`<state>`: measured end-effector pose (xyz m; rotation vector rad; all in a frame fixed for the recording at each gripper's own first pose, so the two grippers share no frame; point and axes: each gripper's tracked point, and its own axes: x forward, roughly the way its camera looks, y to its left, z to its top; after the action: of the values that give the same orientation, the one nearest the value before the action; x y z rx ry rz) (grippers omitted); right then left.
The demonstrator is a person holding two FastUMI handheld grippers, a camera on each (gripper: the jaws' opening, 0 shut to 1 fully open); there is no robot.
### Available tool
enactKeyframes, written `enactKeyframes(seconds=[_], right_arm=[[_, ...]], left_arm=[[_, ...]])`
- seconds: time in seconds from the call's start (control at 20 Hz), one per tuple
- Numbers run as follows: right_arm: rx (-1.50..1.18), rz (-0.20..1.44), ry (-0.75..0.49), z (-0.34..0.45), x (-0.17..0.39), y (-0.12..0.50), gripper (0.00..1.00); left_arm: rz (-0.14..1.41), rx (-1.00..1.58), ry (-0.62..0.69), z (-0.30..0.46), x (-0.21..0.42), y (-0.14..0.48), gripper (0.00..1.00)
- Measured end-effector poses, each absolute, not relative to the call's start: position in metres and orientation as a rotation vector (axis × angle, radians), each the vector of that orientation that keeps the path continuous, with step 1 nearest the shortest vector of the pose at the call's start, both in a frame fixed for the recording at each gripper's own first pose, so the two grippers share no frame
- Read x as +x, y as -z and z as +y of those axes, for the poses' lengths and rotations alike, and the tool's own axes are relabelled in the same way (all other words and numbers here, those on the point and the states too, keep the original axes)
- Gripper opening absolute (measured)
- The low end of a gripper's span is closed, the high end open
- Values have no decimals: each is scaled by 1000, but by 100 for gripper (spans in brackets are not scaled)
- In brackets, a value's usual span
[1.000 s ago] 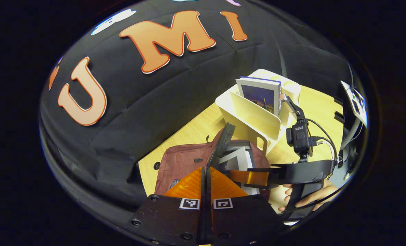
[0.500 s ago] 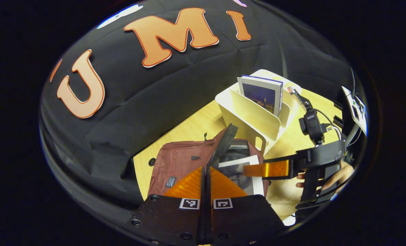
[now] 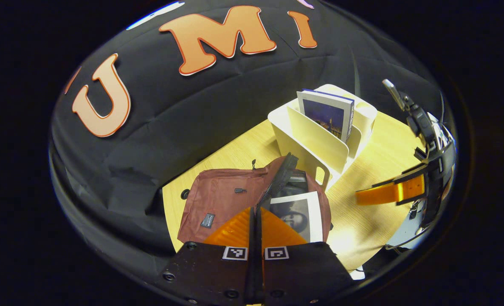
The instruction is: Open the schoolbag, grab two books from the bookshelf and put them into the schoolbag.
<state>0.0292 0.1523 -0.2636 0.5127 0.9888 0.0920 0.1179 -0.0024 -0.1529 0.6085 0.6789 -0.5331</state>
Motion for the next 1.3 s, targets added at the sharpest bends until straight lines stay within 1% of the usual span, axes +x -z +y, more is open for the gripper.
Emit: enactKeyframes(seconds=[0.1,0.2,0.35,0.6,0.7,0.75,0.85,1.0,1.15,1.3], right_arm=[[431,990,-85,129,29,243,97],[290,1001,-80,104,27,224,98],[148,1001,-101,85,33,181,98],[-27,965,-110,72,84,118,98],[-77,978,-115,75,109,102,98],[-92,989,-125,81,123,99,98],[-134,999,-91,84,156,101,98],[-152,1043,-63,88,196,122,99],[-159,1104,-29,82,225,153,99],[-140,1152,-24,82,244,176,99]], left_arm=[[694,608,532,-2,117,158,1],[705,609,524,-2,117,161,1],[710,592,514,-5,117,162,1],[722,582,507,-5,115,166,0],[724,587,506,-3,116,166,0],[725,589,504,-3,117,167,0],[728,596,502,-2,118,168,0],[732,601,500,1,119,171,0],[739,599,489,2,122,172,1],[747,582,474,4,122,175,0]])
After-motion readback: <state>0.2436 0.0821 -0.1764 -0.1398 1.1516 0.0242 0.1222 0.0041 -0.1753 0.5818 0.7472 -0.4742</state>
